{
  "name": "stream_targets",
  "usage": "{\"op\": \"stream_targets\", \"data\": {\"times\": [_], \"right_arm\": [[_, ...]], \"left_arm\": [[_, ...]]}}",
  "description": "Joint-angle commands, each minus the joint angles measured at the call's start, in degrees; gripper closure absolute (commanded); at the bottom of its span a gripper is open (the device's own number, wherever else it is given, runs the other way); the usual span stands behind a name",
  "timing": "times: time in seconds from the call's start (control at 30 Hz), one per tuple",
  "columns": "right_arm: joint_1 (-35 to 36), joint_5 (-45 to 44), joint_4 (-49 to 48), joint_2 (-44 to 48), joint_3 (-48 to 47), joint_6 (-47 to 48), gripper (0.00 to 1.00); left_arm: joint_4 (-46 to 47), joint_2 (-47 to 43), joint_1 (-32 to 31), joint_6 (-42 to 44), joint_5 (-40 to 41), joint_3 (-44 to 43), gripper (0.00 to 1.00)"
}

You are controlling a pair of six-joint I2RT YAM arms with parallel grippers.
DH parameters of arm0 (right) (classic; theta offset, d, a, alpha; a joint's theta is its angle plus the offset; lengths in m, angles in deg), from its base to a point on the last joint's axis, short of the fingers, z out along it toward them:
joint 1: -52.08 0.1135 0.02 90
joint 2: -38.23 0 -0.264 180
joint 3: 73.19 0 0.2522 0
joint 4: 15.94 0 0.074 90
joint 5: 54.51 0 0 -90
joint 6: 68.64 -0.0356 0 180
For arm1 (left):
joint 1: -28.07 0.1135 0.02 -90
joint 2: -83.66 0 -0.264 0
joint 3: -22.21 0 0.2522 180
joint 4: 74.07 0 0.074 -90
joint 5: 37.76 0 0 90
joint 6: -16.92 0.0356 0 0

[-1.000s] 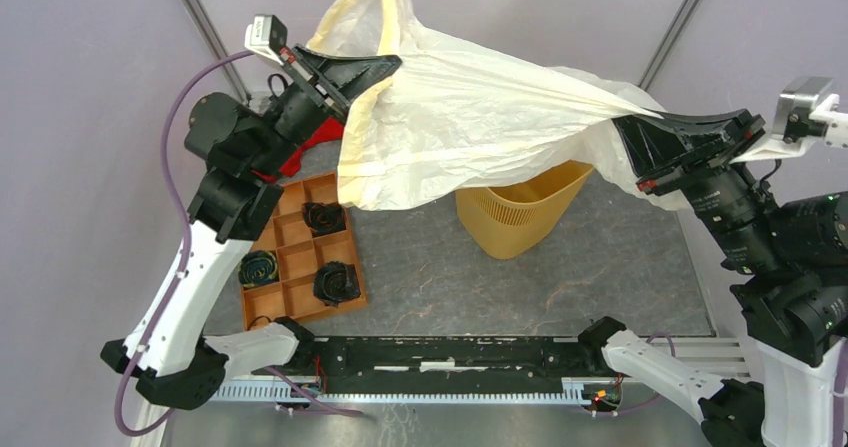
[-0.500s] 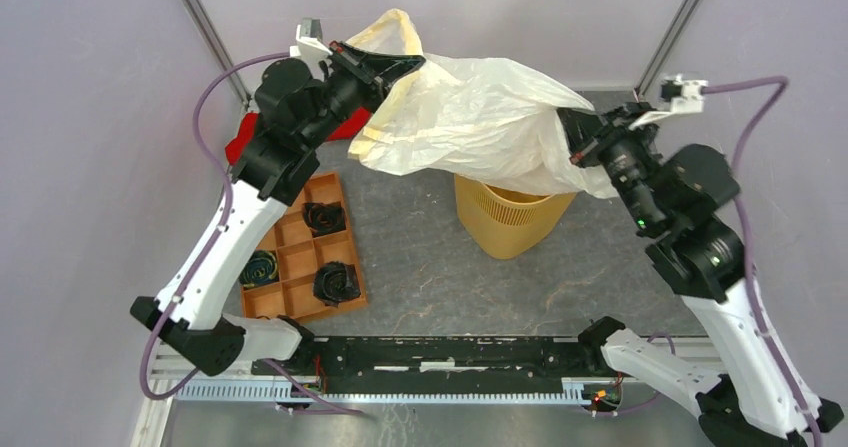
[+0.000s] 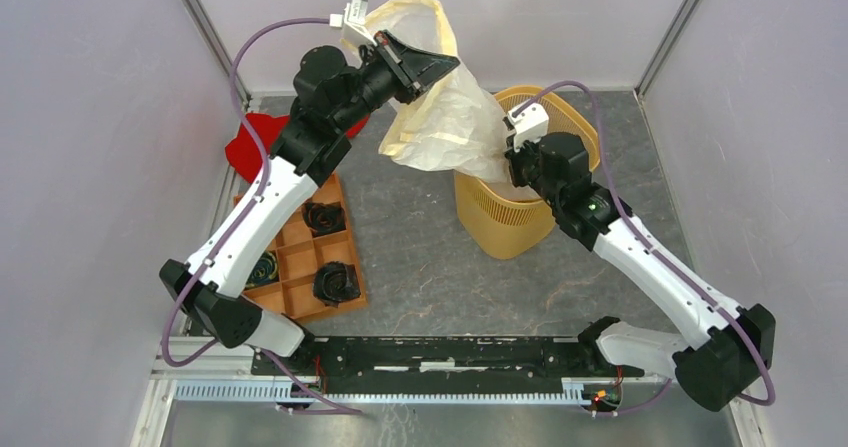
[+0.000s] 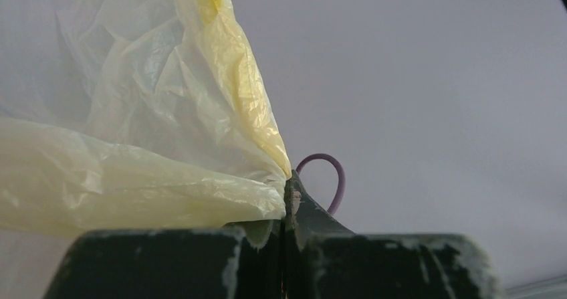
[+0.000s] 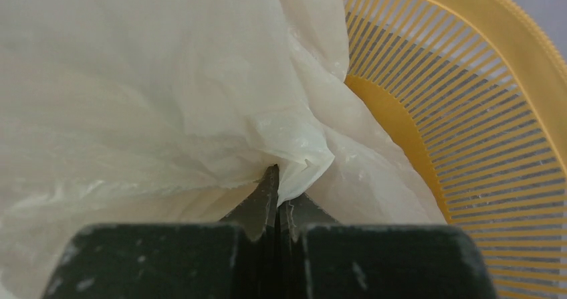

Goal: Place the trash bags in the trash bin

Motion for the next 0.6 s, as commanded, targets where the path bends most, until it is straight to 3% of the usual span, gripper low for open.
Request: {"op": "stream_targets", "data": {"times": [0.0, 0.13, 0.27, 0.43, 0.57], "right_arm": [[-0.4, 7.6, -3.7, -1.1, 0.6, 5.4, 1.00], [-0.5, 16.1, -4.3, -3.3, 1.9, 1.0, 0.97], [-0.4, 29.8, -8.6, -6.2, 2.8, -6.7, 0.97], [-0.2, 42.0, -25.3, -6.4, 9.4, -22.2, 0.99], [2.2, 45.0, -38.9, -6.1, 13.7, -34.7, 0.99]], "left_arm": [[0.7, 1.1, -2.0, 9.6, -3.3, -4.2, 0.98], [-2.3, 1.6, -3.2, 13.0, -3.8, -4.5, 0.98], [-5.6, 1.8, -3.7, 15.0, -3.7, -3.6, 0.98], [-9.4, -0.3, -3.7, 17.4, -3.9, -3.2, 0.98], [-12.3, -3.1, -3.8, 18.8, -2.6, -3.2, 0.98]]}}
